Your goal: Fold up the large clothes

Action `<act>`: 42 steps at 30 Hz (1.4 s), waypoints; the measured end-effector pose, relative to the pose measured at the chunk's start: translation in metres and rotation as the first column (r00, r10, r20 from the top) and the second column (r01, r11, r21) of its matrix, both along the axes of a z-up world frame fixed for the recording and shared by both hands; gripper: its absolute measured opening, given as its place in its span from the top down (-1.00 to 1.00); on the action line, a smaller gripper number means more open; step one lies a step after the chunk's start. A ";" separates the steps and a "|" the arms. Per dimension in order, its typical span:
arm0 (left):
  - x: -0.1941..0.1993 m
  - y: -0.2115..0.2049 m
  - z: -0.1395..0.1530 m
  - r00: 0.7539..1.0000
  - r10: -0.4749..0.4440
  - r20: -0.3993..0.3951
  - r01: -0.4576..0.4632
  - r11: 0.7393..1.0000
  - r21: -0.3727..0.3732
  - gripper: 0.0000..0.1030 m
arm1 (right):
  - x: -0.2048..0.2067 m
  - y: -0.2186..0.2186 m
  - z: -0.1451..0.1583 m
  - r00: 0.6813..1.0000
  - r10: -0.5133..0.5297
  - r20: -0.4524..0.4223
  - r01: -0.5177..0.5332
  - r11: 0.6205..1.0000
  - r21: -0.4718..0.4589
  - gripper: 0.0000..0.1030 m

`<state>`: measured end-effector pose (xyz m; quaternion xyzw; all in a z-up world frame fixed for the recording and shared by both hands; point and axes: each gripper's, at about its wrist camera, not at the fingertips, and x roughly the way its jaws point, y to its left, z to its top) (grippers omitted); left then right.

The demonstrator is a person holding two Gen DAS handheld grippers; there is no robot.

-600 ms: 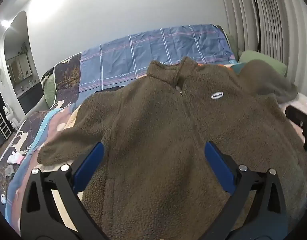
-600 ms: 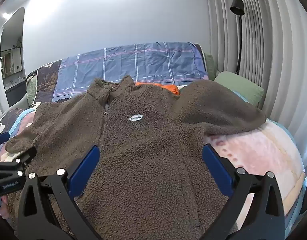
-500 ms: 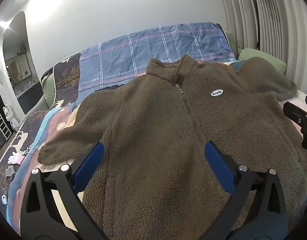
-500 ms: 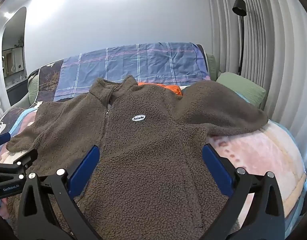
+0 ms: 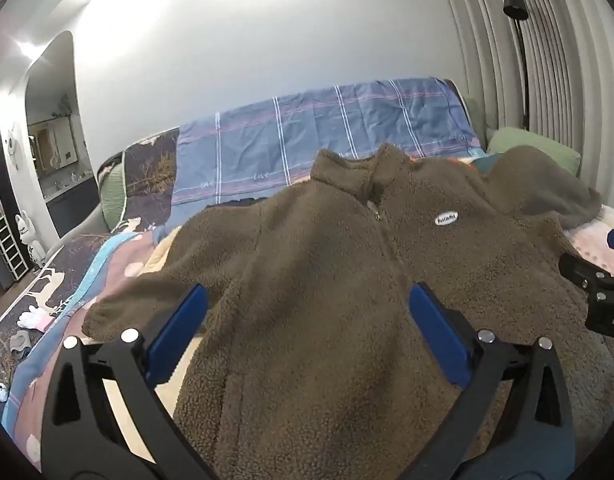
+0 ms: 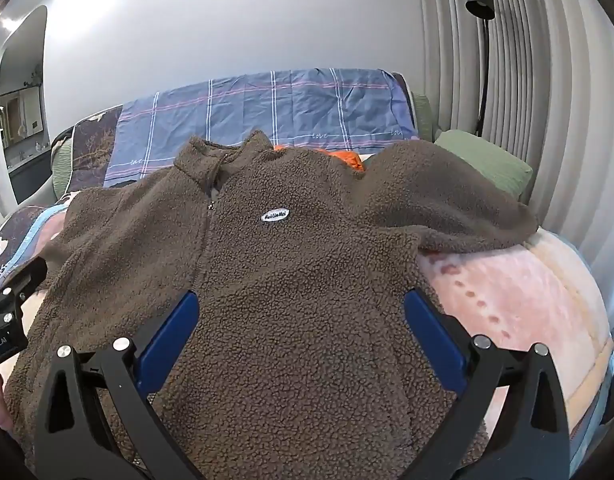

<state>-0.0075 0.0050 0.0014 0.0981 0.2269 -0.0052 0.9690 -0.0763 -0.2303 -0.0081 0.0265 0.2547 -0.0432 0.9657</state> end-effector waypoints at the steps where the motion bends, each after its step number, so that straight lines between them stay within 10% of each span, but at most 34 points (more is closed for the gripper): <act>1: 0.002 0.001 0.000 1.000 -0.012 -0.018 0.011 1.000 -0.016 -0.96 | 0.000 0.000 0.001 1.000 0.001 0.000 -0.001 1.000 0.001 -0.97; 42: 0.004 0.013 -0.018 0.985 -0.117 -0.129 0.096 0.982 -0.160 -0.96 | -0.002 0.003 -0.001 1.000 0.020 0.001 -0.020 0.999 0.027 -0.97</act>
